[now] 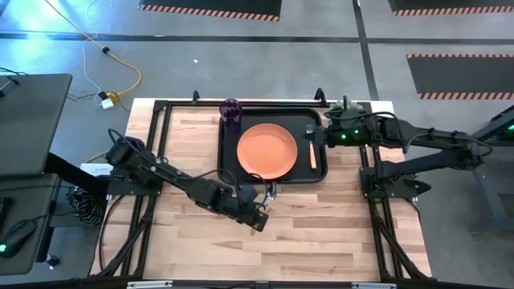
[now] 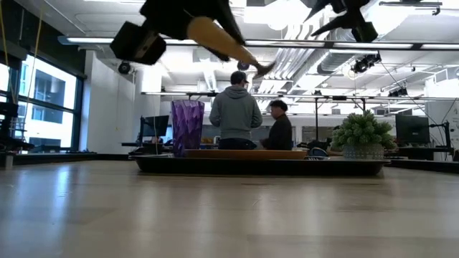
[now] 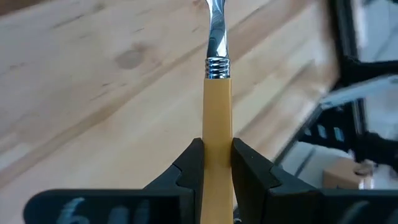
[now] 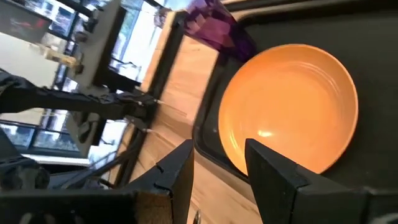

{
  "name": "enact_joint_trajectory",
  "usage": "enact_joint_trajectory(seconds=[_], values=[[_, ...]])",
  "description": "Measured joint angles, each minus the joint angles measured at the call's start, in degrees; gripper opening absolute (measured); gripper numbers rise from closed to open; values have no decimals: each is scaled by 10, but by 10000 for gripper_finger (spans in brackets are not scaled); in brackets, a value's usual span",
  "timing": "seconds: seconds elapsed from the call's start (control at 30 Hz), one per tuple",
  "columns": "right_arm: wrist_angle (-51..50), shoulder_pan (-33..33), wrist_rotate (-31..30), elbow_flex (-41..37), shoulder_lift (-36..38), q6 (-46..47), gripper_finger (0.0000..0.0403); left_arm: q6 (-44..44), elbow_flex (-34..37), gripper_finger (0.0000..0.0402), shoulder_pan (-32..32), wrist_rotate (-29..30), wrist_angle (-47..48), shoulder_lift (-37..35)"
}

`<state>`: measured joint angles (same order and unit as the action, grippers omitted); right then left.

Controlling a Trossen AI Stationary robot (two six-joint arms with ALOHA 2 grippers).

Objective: Pick and place plate/cup/fork/spoon on tray
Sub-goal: Put the yellow spoon to the right of the orange plate on the black serving tray

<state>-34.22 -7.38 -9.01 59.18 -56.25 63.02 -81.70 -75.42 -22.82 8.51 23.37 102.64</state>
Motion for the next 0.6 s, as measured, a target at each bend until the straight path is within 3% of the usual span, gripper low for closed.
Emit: enact_joint_trajectory(seconds=[0.27,0.6], values=[[-10,0,27,0,-25,-40,135,-97,-1,52,-17,24,-42,68],[-19,0,62,0,-25,-81,135,-172,-2,52,-22,35,-12,114]])
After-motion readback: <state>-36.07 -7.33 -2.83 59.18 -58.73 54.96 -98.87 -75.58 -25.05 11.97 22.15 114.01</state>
